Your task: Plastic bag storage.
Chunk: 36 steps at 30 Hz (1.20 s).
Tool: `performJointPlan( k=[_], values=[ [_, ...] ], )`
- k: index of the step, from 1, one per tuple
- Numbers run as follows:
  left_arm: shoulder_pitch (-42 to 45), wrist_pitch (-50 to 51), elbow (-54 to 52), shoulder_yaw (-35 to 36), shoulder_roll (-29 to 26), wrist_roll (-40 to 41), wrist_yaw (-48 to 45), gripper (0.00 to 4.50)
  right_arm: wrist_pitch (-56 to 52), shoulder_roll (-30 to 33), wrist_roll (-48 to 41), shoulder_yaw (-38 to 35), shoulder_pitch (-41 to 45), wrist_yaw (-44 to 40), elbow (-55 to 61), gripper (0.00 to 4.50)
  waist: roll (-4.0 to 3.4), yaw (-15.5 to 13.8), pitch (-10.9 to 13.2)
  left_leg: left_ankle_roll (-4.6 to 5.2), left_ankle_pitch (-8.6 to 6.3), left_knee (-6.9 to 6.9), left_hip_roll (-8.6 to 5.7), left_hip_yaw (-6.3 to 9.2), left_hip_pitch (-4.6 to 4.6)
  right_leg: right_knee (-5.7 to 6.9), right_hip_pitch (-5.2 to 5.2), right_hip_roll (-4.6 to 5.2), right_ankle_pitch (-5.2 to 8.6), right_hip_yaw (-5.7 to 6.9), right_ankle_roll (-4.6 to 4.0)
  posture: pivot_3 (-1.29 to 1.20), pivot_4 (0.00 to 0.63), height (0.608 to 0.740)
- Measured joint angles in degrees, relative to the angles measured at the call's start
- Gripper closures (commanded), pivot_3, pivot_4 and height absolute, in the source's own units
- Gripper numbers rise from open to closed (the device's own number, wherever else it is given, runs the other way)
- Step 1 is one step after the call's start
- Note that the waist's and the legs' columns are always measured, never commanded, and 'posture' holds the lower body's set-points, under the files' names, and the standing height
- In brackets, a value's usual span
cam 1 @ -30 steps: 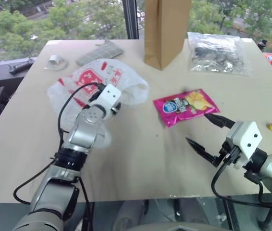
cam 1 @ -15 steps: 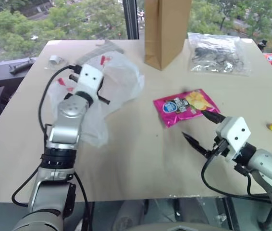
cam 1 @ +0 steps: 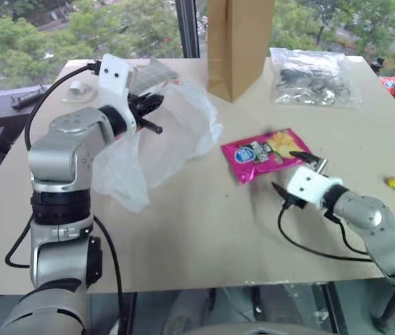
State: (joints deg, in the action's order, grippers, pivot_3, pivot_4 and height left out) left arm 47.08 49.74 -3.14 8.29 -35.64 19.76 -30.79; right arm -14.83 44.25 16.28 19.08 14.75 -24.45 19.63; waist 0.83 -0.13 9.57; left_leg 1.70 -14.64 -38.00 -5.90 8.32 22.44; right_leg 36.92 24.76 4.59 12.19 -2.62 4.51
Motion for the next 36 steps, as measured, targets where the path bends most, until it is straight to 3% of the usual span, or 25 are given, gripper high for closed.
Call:
performJointPlan(
  k=[2, 5, 12, 17, 25, 31, 36],
  values=[
    [0.37, -0.06, 0.09, -0.09, -0.09, -0.30, 0.11, 4.44, 2.34, -0.38, 5.02, 2.13, 2.88, 1.38, -4.78, 0.00, 0.00, 0.33, -0.01, 0.00, 0.00, -0.01, 0.00, -0.01, -0.01, 0.02, 0.00, 0.00, 0.00, -0.02, -0.01, 0.00, 0.150, 0.740],
    [0.38, -0.13, 1.45, -1.40, -0.09, -1.39, 1.07, 4.50, 5.94, -2.58, 11.10, 4.34, 7.76, 3.89, -13.60, 0.82, 0.00, 0.85, -0.01, -0.01, 0.00, -0.04, 0.00, -0.02, -0.01, 0.03, 0.00, 0.00, -0.03, -0.04, -0.04, 0.00, 0.150, 0.740],
    [0.39, -0.04, 1.69, -4.78, 0.53, -3.31, 2.48, 4.50, 12.80, -6.97, 14.97, 5.26, 12.34, 5.95, -24.98, 4.39, 0.01, 1.00, 0.00, -0.02, 0.00, -0.05, 0.02, -0.01, 0.05, 0.02, 0.05, -0.02, -0.04, -0.06, -0.06, 0.00, 0.150, 0.740],
    [2.48, 2.45, 2.51, -8.47, 3.49, -6.45, 6.53, 4.50, 16.98, -6.29, 10.99, 1.94, 9.38, 3.79, -22.38, 4.45, 0.01, 0.69, 0.00, -0.02, 0.00, -0.10, 0.01, 0.08, 0.11, 0.03, 0.04, -0.03, -0.04, 0.02, -0.05, 0.00, 0.150, 0.740],
    [12.44, -0.58, 16.51, -13.20, 11.62, -11.10, 8.50, 4.50, 13.29, -2.54, -4.49, -11.20, -0.41, -7.39, 3.86, 4.45, 0.01, 0.92, 0.01, -0.01, -0.01, -0.24, 0.01, 0.09, 0.18, 0.09, 0.05, -0.06, -0.05, 0.03, -0.02, 0.00, 0.150, 0.740],
    [14.60, -1.20, 20.61, -14.54, 13.75, -10.51, 3.90, 4.50, 7.60, -5.77, -5.59, -8.48, 3.31, -11.23, 10.60, 4.45, 0.00, 1.33, 0.01, -0.01, -0.01, -0.31, 0.01, -0.02, 0.17, 0.23, 0.10, -0.06, -0.06, -0.06, -0.02, 0.00, 0.150, 0.740],
    [16.59, 3.89, 18.57, -13.53, 11.27, -6.79, -2.48, 4.50, 13.20, -11.69, 0.19, -0.27, 14.85, -10.85, -3.46, 4.45, 0.01, 1.68, 0.02, -0.02, 0.00, -0.33, 0.00, 0.00, 0.11, 0.42, 0.12, -0.06, -0.05, -0.04, -0.04, 0.00, 0.150, 0.740]
  ],
)
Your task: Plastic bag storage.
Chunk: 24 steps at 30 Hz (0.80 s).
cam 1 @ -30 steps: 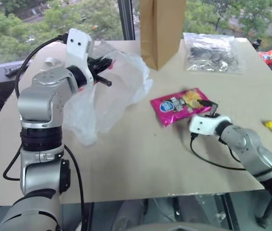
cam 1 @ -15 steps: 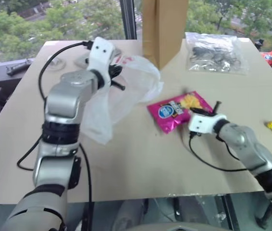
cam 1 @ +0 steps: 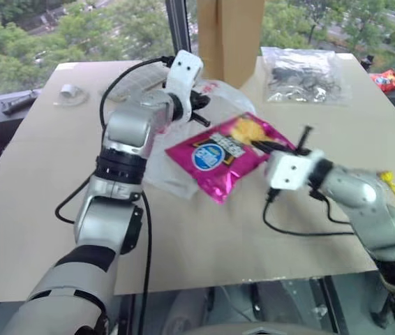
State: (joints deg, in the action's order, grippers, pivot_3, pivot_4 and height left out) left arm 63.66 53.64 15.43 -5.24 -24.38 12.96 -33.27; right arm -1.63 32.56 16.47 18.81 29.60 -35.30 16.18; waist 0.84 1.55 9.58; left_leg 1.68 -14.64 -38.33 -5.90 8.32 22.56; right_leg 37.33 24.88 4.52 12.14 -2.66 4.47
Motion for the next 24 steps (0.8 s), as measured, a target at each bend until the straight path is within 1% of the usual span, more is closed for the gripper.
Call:
performJointPlan(
  k=[5, 10, 13, 17, 19, 22, 24],
  values=[
    [-0.09, 7.17, -5.74, 1.65, -2.67, 3.96, -2.96, 4.50, 7.60, -3.89, 2.14, 3.26, 4.96, 0.79, -14.54, 4.45, 0.00, 0.17, 0.00, 0.00, 0.00, -0.01, -0.04, -0.02, 0.18, -0.01, 0.19, 0.04, 0.00, -0.05, 0.00, 0.00, 0.150, 0.740],
    [-1.03, 12.07, -10.38, 2.28, -3.79, 6.81, -4.12, 4.50, 14.87, -5.80, 2.81, 3.98, 8.56, 0.85, -22.18, 4.45, 0.00, 0.78, 0.00, -0.04, 0.02, 0.02, -0.02, -0.10, 0.23, 0.17, 0.39, 0.02, 0.00, -0.17, -0.01, 0.00, 0.150, 0.740],
    [-1.27, 14.05, -10.52, 2.44, -5.03, 7.54, -4.18, 4.50, 17.65, -6.66, 2.90, 4.12, 9.54, 0.75, -24.56, 4.45, 0.00, 1.03, 0.00, -0.08, 0.05, 0.02, -0.02, -0.22, 0.23, 0.37, 0.53, -0.03, 0.00, -0.36, -0.01, 0.00, 0.150, 0.740],
    [-2.19, 17.35, -12.61, 1.03, -9.08, 9.15, -6.65, 4.50, 19.32, -9.57, 2.28, 3.84, 12.39, 0.95, -29.62, 4.45, 0.00, 1.31, 0.00, -0.15, 0.09, 0.02, 0.02, -0.32, 0.22, 0.57, 0.65, -0.09, 0.00, -0.50, -0.03, 0.00, 0.150, 0.740],
    [-2.26, 17.33, -12.61, 0.37, -9.92, 9.04, -6.95, 4.50, 19.46, -9.52, 1.56, 3.50, 12.42, 0.67, -29.86, 4.45, 0.00, 1.15, 0.00, -0.15, 0.09, 0.01, 0.02, -0.32, 0.22, 0.57, 0.65, -0.09, -0.01, -0.50, -0.03, 0.00, 0.150, 0.740],
    [-3.49, 16.62, -12.57, -2.53, -14.23, 8.94, -10.45, 4.50, 20.68, -7.27, -1.48, 2.20, 11.32, -1.78, -29.40, 4.45, 0.00, 0.96, 0.01, -0.15, 0.09, 0.02, 0.01, -0.34, 0.22, 0.54, 0.65, -0.08, -0.01, -0.52, -0.04, 0.00, 0.150, 0.740],
    [-3.58, 15.41, -12.55, -4.02, -15.90, 8.84, -12.64, 4.50, 20.74, -5.89, -2.40, 0.90, 9.99, -2.07, -29.43, 4.45, 0.00, 0.75, 0.01, -0.15, 0.09, 0.02, 0.00, -0.33, 0.23, 0.53, 0.65, -0.08, -0.01, -0.50, -0.04, 0.00, 0.150, 0.740]
  ],
)
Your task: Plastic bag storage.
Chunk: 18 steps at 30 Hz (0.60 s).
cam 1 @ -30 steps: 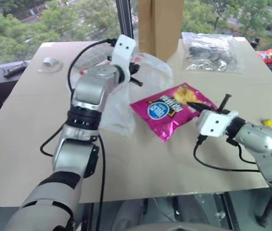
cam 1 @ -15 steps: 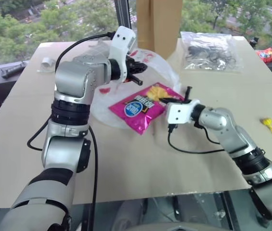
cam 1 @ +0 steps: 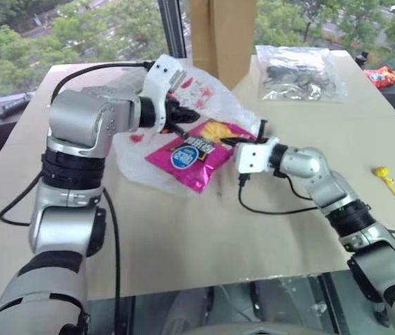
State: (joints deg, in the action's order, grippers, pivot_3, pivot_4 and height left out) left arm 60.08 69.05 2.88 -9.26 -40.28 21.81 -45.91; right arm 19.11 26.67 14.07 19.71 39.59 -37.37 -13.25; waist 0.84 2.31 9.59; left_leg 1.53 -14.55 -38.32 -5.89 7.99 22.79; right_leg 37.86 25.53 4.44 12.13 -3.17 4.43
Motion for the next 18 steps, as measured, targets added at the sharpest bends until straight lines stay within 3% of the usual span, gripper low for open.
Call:
performJointPlan(
  k=[7, 12, 18],
  values=[
    [0.60, -1.89, 1.27, -2.38, -0.27, 0.22, -4.21, 4.50, -0.20, 1.58, 2.59, -0.65, -0.21, 2.20, -0.70, 4.45, 0.00, 0.26, 0.00, 0.00, 0.00, 0.00, 0.04, -0.06, -0.01, 0.07, 0.07, -0.08, 0.00, -0.07, -0.01, 0.00, 0.150, 0.740],
    [1.56, 3.70, 1.63, -1.64, 2.61, 3.40, -4.24, 4.50, -1.85, -2.56, 11.38, 1.65, 3.21, 8.52, -4.23, 4.45, 0.00, 0.37, 0.00, -0.01, 0.00, 0.00, 0.06, -0.13, -0.01, 0.10, 0.13, -0.14, -0.02, -0.18, -0.02, 0.00, 0.150, 0.740],
    [4.24, 9.71, 2.80, 1.93, 4.02, 6.60, -3.33, 4.50, -0.69, -6.81, 13.95, 4.05, 5.58, 10.29, -7.89, 4.45, 0.00, 0.38, 0.00, -0.01, 0.01, -0.01, 0.06, -0.13, 0.00, 0.09, 0.14, -0.13, -0.02, -0.20, -0.03, 0.00, 0.150, 0.740]
  ],
)
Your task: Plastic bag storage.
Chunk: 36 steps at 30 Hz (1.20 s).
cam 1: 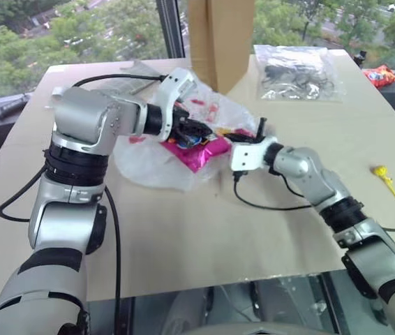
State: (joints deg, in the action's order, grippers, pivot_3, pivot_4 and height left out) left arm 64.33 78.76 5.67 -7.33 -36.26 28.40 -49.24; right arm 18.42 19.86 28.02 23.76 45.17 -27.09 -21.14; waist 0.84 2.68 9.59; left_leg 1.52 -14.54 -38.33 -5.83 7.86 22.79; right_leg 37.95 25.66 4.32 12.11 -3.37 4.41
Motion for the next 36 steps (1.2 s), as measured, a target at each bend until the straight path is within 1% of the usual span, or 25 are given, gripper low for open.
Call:
performJointPlan(
  k=[3, 5, 7, 8, 11, 13, 15, 18, 22, 24, 29, 33, 36],
  values=[
    [1.36, 0.62, 0.07, 0.20, 0.02, 0.38, 0.53, 4.50, 0.54, -1.84, -1.42, 0.05, 0.83, -0.66, -0.34, 4.45, 0.00, 0.08, 0.00, 0.00, 0.00, 0.01, 0.01, 0.01, 0.00, 0.00, 0.00, 0.00, 0.00, 0.00, 0.00, 0.00, 0.150, 0.740],
    [1.12, -0.07, 0.10, -0.10, -0.77, 0.22, 0.52, 4.50, -0.10, -2.44, -5.08, -0.23, 0.35, -3.09, 0.33, 4.45, 0.00, 0.17, 0.00, 0.00, 0.00, 0.01, 0.01, 0.01, -0.01, -0.01, 0.00, 0.00, 0.00, -0.01, 0.00, 0.00, 0.150, 0.740],
    [0.38, -2.15, 0.18, -0.39, -2.22, -0.42, 0.48, 4.50, -2.00, -2.36, -8.73, -2.05, -1.54, -5.08, 2.18, 4.45, 0.00, 0.28, 0.00, 0.00, 0.00, 0.02, 0.01, 0.02, -0.01, -0.02, 0.00, 0.00, 0.00, -0.01, 0.00, 0.00, 0.150, 0.740],
    [-0.12, -3.69, 0.82, -0.47, -3.02, -1.26, 0.59, 4.50, -3.21, -1.64, -10.66, -3.22, -2.87, -6.06, 3.40, 4.45, 0.00, 0.24, 0.00, 0.00, 0.00, 0.02, 0.01, 0.02, -0.01, -0.02, -0.01, 0.01, 0.00, 0.00, -0.01, 0.00, 0.150, 0.740],
    [-1.42, -7.40, 3.11, -1.24, -4.39, -3.43, 0.74, 4.50, -5.99, 2.57, -12.26, -6.22, -6.23, -6.73, 6.54, 4.45, 0.00, -0.24, 0.00, 0.00, 0.00, 0.01, -0.01, 0.02, -0.01, -0.01, -0.01, 0.01, 0.00, 0.01, 0.00, 0.00, 0.150, 0.740],
    [-1.71, -8.62, 4.72, -1.83, -4.62, -4.49, 0.83, 4.50, -7.49, 4.95, -11.93, -7.33, -7.57, -6.67, 7.51, 4.45, 0.00, -0.32, 0.00, 0.00, 0.00, 0.01, -0.02, 0.02, -0.01, -0.01, -0.01, 0.00, 0.00, 0.02, 0.00, 0.00, 0.150, 0.740],
    [-1.64, -9.48, 5.94, -1.97, -4.16, -4.88, 0.90, 4.50, -9.01, 6.03, -10.49, -7.42, -8.19, -6.30, 8.69, 4.45, -0.01, -0.16, 0.00, 0.00, 0.00, 0.02, 0.00, -0.01, -0.01, 0.01, 0.00, -0.01, 0.00, 0.00, 0.00, 0.00, 0.150, 0.740],
    [-1.58, -10.01, 6.24, -2.26, -2.68, -4.80, 0.60, 4.50, -9.80, 5.88, -8.47, -6.97, -8.13, -5.58, 9.40, 4.45, 0.00, 0.13, 0.00, 0.00, 0.00, 0.02, 0.03, -0.03, -0.01, 0.01, 0.02, -0.04, 0.00, -0.04, -0.01, 0.00, 0.150, 0.740],
    [-1.33, -10.05, 6.25, -2.26, -1.72, -4.66, 0.15, 4.50, -9.85, 3.77, -5.34, -4.09, -7.77, -4.88, 9.20, 4.45, 0.00, 0.50, 0.00, 0.00, 0.00, 0.01, 0.03, -0.05, -0.01, 0.02, 0.02, -0.03, -0.01, -0.06, -0.01, 0.00, 0.150, 0.740],
    [-0.66, -10.46, 7.06, -2.26, -1.28, -4.81, 0.20, 4.50, -8.23, 2.64, -5.51, -2.29, -7.75, -6.24, 9.37, 4.45, 0.00, 0.56, 0.00, 0.00, 0.00, 0.01, 0.02, -0.04, -0.01, 0.01, 0.01, -0.03, -0.01, -0.06, -0.01, 0.00, 0.150, 0.740],
    [0.55, -10.68, 8.53, -2.15, 0.33, -5.32, 1.21, 4.50, -6.53, 0.67, -7.28, -0.72, -7.18, -9.02, 11.14, 4.45, 0.00, 0.65, 0.00, 0.00, 0.00, 0.00, 0.02, -0.04, -0.01, 0.01, 0.01, -0.02, -0.01, -0.05, -0.01, 0.00, 0.150, 0.740],
    [0.67, -11.51, 9.47, -1.53, 2.32, -5.81, 3.51, 4.50, -7.01, -0.60, -9.13, -1.35, -5.62, -9.16, 11.54, 4.45, 0.00, 0.63, 0.00, 0.00, 0.00, 0.00, 0.02, -0.02, -0.01, 0.02, 0.01, -0.02, -0.01, -0.04, -0.01, 0.00, 0.150, 0.740],
    [0.65, -11.36, 9.49, 0.11, 2.24, -5.64, 4.02, 4.50, -7.95, 0.53, -8.93, -2.30, -4.40, -8.30, 10.73, 4.45, 0.00, 0.66, 0.00, 0.00, 0.00, 0.00, 0.02, -0.03, -0.01, 0.01, 0.01, -0.02, -0.01, -0.05, -0.01, 0.00, 0.150, 0.740]
  ],
)
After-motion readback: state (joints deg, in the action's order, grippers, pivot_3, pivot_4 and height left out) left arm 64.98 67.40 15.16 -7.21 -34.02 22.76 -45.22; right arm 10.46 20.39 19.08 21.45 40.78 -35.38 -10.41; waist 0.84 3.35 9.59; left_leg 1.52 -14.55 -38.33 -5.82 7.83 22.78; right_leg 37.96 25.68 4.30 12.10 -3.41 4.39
